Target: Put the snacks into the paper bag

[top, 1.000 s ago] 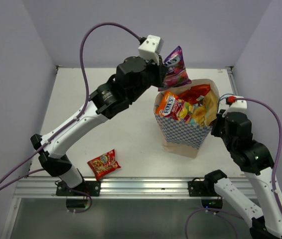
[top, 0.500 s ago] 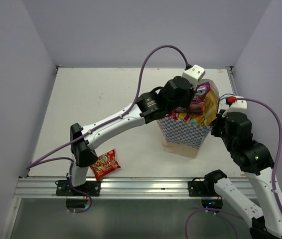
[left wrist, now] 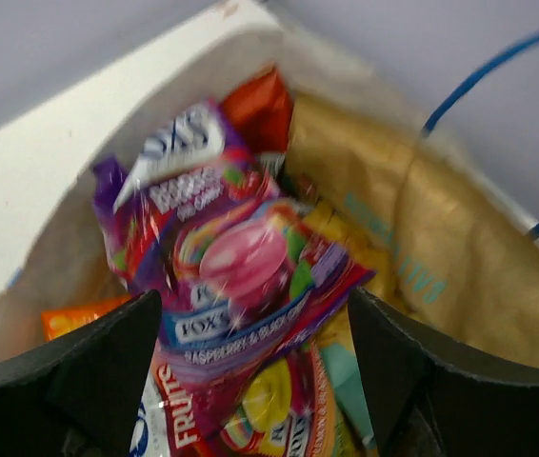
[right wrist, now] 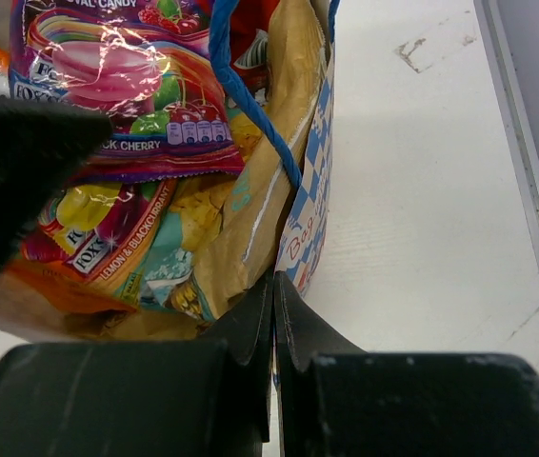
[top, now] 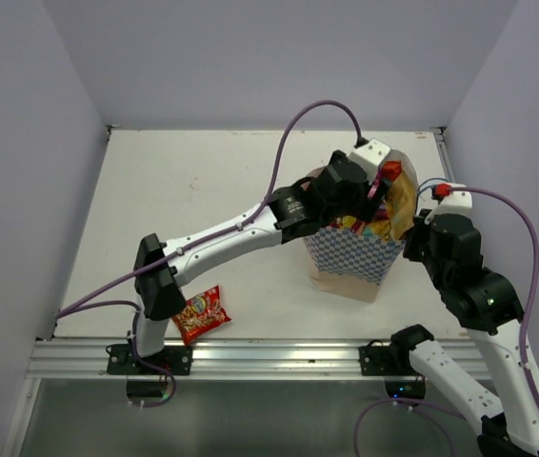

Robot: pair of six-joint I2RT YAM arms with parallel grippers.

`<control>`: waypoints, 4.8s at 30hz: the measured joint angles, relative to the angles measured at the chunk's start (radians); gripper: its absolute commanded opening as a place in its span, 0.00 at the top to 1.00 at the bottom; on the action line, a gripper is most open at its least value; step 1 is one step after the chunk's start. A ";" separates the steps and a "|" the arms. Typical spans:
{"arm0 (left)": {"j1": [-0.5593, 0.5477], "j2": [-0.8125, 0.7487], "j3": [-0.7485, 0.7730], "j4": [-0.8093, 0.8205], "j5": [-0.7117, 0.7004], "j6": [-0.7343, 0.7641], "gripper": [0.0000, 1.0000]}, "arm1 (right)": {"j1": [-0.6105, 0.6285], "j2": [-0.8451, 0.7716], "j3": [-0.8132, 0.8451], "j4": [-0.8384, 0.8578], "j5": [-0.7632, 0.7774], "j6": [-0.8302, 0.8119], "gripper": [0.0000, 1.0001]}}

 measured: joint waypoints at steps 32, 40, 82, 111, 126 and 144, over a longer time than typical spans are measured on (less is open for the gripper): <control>-0.175 -0.691 -1.201 -0.657 -0.459 -1.208 0.00 | 0.006 -0.004 0.000 0.013 -0.003 0.000 1.00; -0.263 -0.610 -1.339 -0.634 -0.363 -1.357 0.00 | 0.006 -0.010 -0.001 0.013 -0.006 0.000 1.00; -0.276 -0.155 0.000 -0.100 -0.712 -0.140 1.00 | 0.006 -0.010 -0.001 0.010 -0.010 0.000 1.00; -0.017 0.068 -0.042 0.262 0.019 -0.096 1.00 | 0.011 -0.020 -0.009 0.014 -0.009 0.000 1.00; -0.021 0.043 -0.060 0.263 -0.055 -0.068 0.00 | 0.013 -0.019 -0.011 0.014 -0.005 0.000 1.00; 0.172 -0.601 -0.685 0.027 -0.295 -0.240 0.04 | 0.013 -0.019 -0.011 0.014 -0.003 0.000 1.00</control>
